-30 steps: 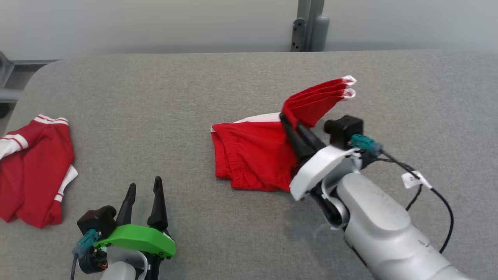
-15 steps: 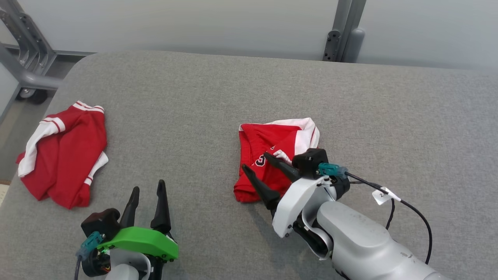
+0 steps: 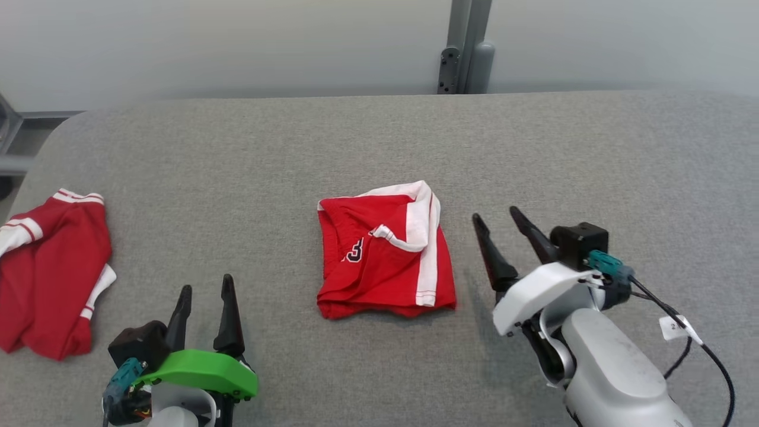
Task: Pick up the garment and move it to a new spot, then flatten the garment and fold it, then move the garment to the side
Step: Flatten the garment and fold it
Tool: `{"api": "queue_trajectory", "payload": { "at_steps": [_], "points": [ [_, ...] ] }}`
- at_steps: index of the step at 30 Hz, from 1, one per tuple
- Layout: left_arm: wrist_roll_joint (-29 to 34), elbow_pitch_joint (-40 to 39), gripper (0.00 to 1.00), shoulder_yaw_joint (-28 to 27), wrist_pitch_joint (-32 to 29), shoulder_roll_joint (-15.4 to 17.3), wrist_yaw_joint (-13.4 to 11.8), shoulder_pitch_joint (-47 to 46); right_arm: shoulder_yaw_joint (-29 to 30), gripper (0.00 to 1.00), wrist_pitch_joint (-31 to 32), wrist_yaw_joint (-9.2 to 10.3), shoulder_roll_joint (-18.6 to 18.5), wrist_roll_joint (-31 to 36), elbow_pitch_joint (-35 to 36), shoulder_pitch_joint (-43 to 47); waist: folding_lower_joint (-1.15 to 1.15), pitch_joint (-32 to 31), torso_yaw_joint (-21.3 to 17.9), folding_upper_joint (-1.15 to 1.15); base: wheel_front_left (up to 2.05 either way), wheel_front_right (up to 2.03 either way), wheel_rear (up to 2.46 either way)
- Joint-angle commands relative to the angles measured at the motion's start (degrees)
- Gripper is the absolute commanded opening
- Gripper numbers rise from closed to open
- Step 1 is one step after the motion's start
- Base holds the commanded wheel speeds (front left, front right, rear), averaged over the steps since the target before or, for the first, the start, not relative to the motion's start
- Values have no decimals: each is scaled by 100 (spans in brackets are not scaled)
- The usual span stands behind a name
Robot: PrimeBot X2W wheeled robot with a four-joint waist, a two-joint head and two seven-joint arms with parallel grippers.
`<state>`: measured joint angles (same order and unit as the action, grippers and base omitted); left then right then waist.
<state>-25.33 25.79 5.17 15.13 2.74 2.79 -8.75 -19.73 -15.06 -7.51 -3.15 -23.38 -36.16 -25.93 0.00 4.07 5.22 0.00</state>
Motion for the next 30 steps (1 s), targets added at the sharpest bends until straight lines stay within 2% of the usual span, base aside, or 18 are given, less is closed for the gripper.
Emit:
{"api": "queue_trajectory", "payload": {
  "at_steps": [1, 6, 11, 17, 20, 23, 27, 30],
  "points": [
    [55, -54, 100, -75, 2, 32, -36, 93, 231, 100, -16, 4, -7, 259, 142, 181, 0, -14, -192, 0, 0, 0, 0],
    [228, -229, 100, -223, 2, 31, 3, 167, 1043, 100, -16, 4, 8, 1047, 656, 768, 0, -11, -377, 0, 0, 0, 0],
    [424, -329, 100, -312, 2, 31, -37, 301, 1239, 100, -16, 3, 24, 1002, 886, 1201, 0, -81, -506, 0, 0, 0, 0],
    [489, -394, 100, -397, 2, 31, -86, 470, 1153, 100, -16, 3, 21, 838, 874, 1412, 0, -136, -587, 0, 0, 0, 0],
    [481, -394, 100, -361, 2, 31, -83, 464, 881, 100, -16, 3, 22, 709, 853, 1385, 0, -106, -553, 0, 0, 0, 0],
    [442, -368, 100, -290, 2, 31, -55, 372, 354, 100, -16, 3, 22, 364, 757, 1256, 0, -25, -453, 0, 0, 0, 0],
    [379, -329, 100, -179, 2, 31, -43, 293, -415, 100, -17, 3, 16, -157, 572, 1057, 0, 79, -242, 0, 0, 0, 0],
    [345, -305, 100, -96, 2, 31, -41, 262, -763, 100, -16, 3, 11, -420, 411, 838, 0, 160, -43, 0, 0, 0, 0]
  ]
}}
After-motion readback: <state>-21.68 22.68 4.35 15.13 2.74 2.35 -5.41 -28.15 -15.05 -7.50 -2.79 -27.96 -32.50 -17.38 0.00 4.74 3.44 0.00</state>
